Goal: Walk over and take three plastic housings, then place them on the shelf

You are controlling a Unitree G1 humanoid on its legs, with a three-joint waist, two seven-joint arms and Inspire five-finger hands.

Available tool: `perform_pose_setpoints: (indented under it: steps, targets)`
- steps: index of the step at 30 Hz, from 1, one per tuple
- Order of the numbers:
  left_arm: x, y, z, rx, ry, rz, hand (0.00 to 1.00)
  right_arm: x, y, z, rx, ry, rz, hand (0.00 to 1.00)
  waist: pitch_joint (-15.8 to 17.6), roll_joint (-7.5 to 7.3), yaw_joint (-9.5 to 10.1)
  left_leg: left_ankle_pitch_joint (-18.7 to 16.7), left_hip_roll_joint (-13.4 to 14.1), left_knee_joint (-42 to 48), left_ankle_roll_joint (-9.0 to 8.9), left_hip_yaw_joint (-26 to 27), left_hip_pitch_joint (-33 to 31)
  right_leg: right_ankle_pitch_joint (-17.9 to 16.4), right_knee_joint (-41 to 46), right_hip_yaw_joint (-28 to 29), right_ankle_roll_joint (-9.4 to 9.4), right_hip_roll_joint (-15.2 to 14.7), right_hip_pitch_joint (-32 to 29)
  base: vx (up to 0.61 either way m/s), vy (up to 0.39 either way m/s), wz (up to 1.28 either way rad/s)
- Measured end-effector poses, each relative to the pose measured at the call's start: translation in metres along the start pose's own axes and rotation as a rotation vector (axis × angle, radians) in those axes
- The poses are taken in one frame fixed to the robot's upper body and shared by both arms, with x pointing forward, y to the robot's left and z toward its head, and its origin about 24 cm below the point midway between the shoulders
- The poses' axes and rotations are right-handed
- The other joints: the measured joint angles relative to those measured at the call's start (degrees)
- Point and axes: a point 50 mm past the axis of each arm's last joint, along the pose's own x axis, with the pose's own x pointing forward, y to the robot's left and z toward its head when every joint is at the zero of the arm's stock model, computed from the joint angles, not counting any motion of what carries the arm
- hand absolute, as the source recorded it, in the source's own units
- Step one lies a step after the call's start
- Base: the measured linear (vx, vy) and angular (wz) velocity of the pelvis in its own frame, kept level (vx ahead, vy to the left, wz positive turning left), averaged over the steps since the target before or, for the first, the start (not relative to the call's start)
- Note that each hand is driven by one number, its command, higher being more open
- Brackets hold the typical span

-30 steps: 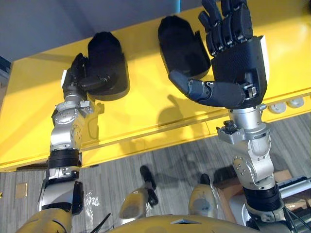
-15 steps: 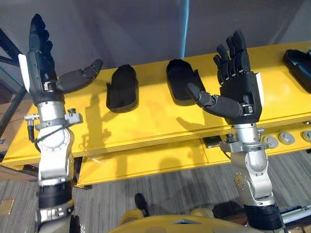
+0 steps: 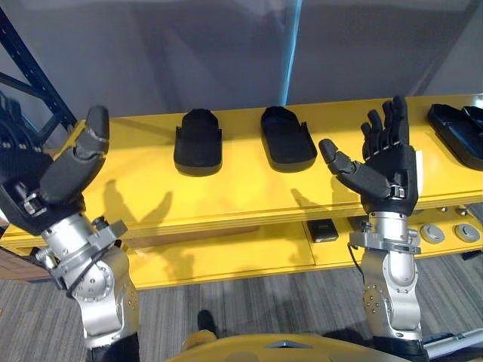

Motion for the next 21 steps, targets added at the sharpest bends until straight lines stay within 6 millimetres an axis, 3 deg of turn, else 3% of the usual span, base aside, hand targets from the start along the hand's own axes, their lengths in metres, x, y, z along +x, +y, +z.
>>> perform_pose_setpoints:
  steps: [5,12,16,19,21]
  targets:
    - [-0.013,0.01,-0.006,-0.042,0.081,0.039,1.0,-0.01,-0.007,-0.009,0.018,0.055,-0.119,1.0,-0.2,-0.45,0.4,0.2,0.0,0.0,0.01,-0.8,-0.7,0.1,-0.5,-0.8,-0.14,0.2,0.0,0.0,-0.009,0.07]
    - [-0.02,-0.01,-0.012,-0.192,0.143,-0.127,1.0,-0.02,-0.012,-0.014,-0.08,0.095,-0.169,1.0,-0.3,-0.74,0.73,0.2,0.1,0.0,-0.02,-0.6,-1.2,0.2,-0.8,-0.4,-0.22,0.3,-0.5,0.0,0.0,-0.03]
    - [-0.022,-0.017,-0.014,-0.24,0.162,-0.169,1.0,-0.022,-0.014,-0.017,-0.101,0.112,-0.179,1.0,-0.1,-1.0,0.37,-0.3,1.2,0.0,-0.41,3.7,-1.1,1.6,-1.1,3.5,-0.84,0.9,-3.6,0.0,-0.002,-0.57]
    - [-0.022,-0.018,-0.015,-0.282,0.176,-0.163,1.0,-0.023,-0.015,-0.019,-0.167,0.126,-0.148,1.0,0.6,-2.5,-0.49,-1.9,3.2,0.3,-2.62,9.4,1.1,5.5,-4.4,10.8,-1.88,3.0,-6.4,0.01,-0.041,-1.4]
    - [-0.021,-0.024,-0.016,-0.306,0.179,-0.171,1.0,-0.023,-0.016,-0.019,-0.179,0.126,-0.145,1.0,0.9,-2.87,-0.81,-2.8,3.6,0.3,-3.69,10.1,1.2,6.2,-4.6,10.8,-2.95,3.1,-8.7,0.0,-0.039,-1.19]
